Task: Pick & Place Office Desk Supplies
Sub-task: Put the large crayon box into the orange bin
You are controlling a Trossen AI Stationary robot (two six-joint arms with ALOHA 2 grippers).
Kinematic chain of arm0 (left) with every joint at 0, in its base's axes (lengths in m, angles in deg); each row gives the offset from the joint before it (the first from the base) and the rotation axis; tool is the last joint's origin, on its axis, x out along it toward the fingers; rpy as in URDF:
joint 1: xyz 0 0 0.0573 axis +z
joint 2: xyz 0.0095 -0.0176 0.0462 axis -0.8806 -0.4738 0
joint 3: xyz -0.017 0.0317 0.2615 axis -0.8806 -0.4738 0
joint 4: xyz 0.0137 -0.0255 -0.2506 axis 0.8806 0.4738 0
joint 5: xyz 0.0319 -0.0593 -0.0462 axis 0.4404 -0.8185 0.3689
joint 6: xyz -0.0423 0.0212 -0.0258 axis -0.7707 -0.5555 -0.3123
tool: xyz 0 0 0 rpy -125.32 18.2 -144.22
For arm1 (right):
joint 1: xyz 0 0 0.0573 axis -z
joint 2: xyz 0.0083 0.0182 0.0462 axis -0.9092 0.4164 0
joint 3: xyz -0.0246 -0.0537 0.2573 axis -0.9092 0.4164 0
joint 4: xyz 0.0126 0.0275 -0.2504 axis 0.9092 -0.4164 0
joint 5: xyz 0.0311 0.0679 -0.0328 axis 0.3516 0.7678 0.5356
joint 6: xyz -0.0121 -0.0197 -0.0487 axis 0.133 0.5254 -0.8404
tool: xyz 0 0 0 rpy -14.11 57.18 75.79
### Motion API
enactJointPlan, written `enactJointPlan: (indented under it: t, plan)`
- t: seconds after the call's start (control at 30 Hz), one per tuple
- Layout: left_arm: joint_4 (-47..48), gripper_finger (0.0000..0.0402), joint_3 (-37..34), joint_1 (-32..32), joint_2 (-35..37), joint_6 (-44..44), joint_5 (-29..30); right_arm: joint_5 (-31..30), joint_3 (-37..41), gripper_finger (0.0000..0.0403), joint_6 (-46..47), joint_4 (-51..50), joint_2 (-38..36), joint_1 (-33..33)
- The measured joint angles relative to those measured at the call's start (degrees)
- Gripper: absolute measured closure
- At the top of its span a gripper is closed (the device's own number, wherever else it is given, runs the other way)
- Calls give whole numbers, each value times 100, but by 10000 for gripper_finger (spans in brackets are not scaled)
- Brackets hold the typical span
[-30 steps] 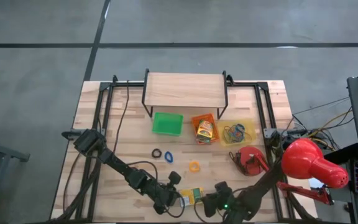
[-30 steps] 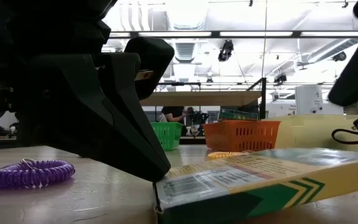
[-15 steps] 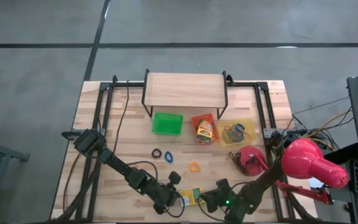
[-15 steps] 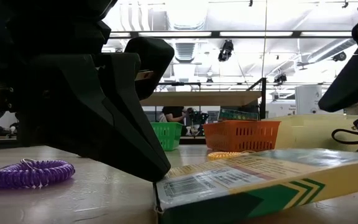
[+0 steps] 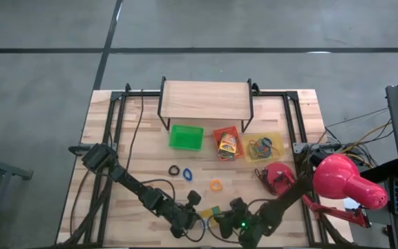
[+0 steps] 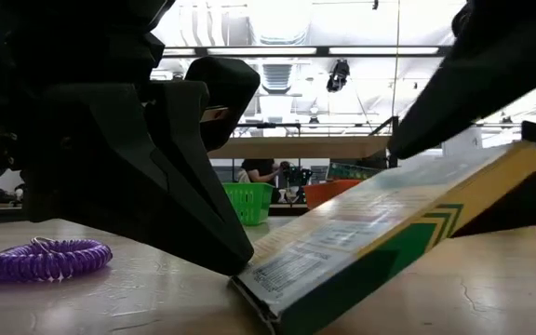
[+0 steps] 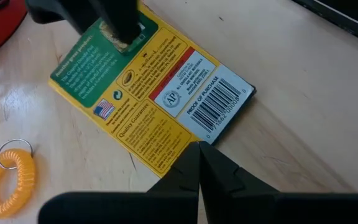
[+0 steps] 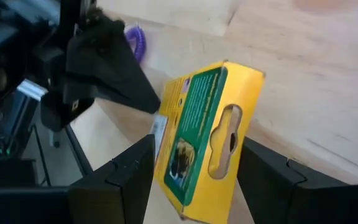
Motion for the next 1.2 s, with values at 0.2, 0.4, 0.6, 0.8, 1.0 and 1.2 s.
enactJointPlan:
  t: [0.2, 0.4, 0.6, 0.8, 1.0, 1.2]
  plan:
    - [-12, 396, 0, 0, -4, 0, 2, 274, 0, 197, -188, 22, -4, 77]
    - [-13, 396, 0, 0, -4, 0, 2, 260, 0, 197, -382, 106, -13, 75]
    - [-15, 396, 0, 0, -4, 0, 2, 261, 0, 197, -686, 120, -15, 81]
    - [-24, 396, 0, 0, -4, -2, 2, 272, -2, 204, -611, 120, -24, 77]
    - [-26, 396, 0, 0, -4, -20, 2, 280, -4, 243, -581, 116, -25, 78]
    - [-44, 396, 0, 0, -8, -20, 4, 296, -4, 283, -594, 109, -26, 77]
